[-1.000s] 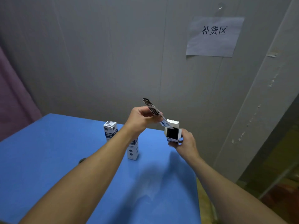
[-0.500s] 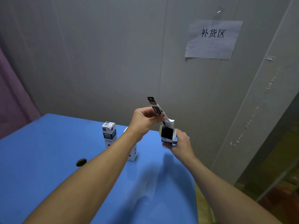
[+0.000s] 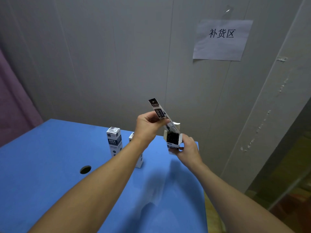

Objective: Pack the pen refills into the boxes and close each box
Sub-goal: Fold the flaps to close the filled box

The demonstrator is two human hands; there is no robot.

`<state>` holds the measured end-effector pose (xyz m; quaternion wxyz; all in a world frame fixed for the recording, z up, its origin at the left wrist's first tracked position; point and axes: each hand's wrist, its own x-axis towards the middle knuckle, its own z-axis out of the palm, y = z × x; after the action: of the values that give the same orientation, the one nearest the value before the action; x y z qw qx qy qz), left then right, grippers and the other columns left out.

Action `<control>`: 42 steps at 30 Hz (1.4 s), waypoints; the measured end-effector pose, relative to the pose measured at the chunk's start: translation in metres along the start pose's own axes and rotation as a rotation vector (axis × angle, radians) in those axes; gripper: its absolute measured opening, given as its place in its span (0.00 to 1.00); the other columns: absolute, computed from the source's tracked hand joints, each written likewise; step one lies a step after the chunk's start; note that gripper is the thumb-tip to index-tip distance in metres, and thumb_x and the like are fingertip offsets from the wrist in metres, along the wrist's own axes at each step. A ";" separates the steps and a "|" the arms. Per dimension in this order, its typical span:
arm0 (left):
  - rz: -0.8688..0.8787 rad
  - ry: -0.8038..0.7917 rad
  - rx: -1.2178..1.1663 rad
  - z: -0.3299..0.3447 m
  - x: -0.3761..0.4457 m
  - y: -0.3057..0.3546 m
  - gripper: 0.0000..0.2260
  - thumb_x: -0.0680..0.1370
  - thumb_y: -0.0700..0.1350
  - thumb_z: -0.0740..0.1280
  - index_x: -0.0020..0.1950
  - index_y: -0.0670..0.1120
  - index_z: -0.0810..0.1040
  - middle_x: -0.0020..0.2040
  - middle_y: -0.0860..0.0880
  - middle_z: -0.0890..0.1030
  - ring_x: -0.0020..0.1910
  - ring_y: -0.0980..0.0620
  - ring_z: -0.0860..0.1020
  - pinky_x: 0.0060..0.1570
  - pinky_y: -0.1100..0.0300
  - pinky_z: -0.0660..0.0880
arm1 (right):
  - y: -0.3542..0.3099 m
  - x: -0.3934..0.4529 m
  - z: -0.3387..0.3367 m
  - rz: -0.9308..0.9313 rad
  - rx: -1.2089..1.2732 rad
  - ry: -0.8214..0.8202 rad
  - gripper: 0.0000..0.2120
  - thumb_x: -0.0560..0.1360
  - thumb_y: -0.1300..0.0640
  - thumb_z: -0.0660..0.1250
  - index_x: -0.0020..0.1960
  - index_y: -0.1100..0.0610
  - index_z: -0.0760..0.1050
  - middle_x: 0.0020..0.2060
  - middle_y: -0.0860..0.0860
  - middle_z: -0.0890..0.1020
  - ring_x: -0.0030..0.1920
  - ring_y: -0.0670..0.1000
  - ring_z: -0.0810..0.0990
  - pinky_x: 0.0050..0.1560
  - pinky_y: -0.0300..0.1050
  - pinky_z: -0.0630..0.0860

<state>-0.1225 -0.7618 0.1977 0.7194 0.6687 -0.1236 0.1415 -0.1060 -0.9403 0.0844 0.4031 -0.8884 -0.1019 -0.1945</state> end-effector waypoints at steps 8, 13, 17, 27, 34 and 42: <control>-0.029 -0.016 0.108 0.003 -0.006 -0.004 0.06 0.70 0.35 0.77 0.43 0.43 0.84 0.42 0.46 0.86 0.43 0.51 0.84 0.49 0.58 0.81 | -0.012 0.001 -0.003 0.065 -0.002 0.025 0.19 0.66 0.57 0.80 0.53 0.52 0.76 0.42 0.36 0.75 0.50 0.50 0.72 0.45 0.44 0.70; 0.109 -0.024 0.447 -0.004 -0.006 -0.010 0.04 0.71 0.39 0.77 0.42 0.47 0.86 0.39 0.51 0.85 0.41 0.52 0.83 0.43 0.57 0.80 | -0.011 -0.002 0.000 0.079 -0.007 -0.011 0.17 0.66 0.56 0.79 0.49 0.49 0.75 0.43 0.39 0.78 0.50 0.50 0.73 0.45 0.45 0.72; 0.212 -0.091 0.591 -0.004 -0.009 -0.012 0.04 0.71 0.39 0.78 0.43 0.47 0.86 0.37 0.56 0.83 0.38 0.59 0.79 0.36 0.72 0.71 | -0.014 0.000 0.004 0.077 -0.014 -0.058 0.15 0.67 0.57 0.77 0.49 0.50 0.74 0.45 0.43 0.78 0.51 0.50 0.73 0.49 0.51 0.76; 0.048 -0.176 0.784 -0.004 0.000 -0.008 0.15 0.65 0.42 0.82 0.49 0.45 0.85 0.49 0.47 0.80 0.49 0.48 0.78 0.48 0.56 0.76 | -0.014 0.005 0.005 0.080 -0.023 -0.091 0.17 0.67 0.57 0.78 0.51 0.50 0.74 0.47 0.45 0.79 0.53 0.51 0.73 0.50 0.54 0.77; 0.008 -0.122 0.563 -0.011 -0.002 -0.011 0.10 0.70 0.52 0.79 0.46 0.51 0.84 0.39 0.55 0.79 0.33 0.60 0.70 0.34 0.68 0.68 | -0.012 0.004 0.004 0.115 -0.024 -0.091 0.20 0.66 0.55 0.79 0.53 0.46 0.75 0.47 0.43 0.79 0.51 0.50 0.74 0.49 0.53 0.77; 0.110 -0.246 0.817 -0.006 -0.001 -0.012 0.05 0.73 0.39 0.75 0.46 0.48 0.83 0.35 0.59 0.76 0.36 0.62 0.74 0.36 0.70 0.66 | -0.014 0.001 0.007 0.096 -0.018 -0.122 0.20 0.65 0.55 0.79 0.52 0.46 0.75 0.47 0.43 0.79 0.51 0.49 0.75 0.50 0.53 0.78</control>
<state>-0.1190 -0.7563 0.1855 0.3669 0.9029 -0.1775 0.1362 -0.1081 -0.9261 0.0904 0.3969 -0.9061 -0.0817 -0.1215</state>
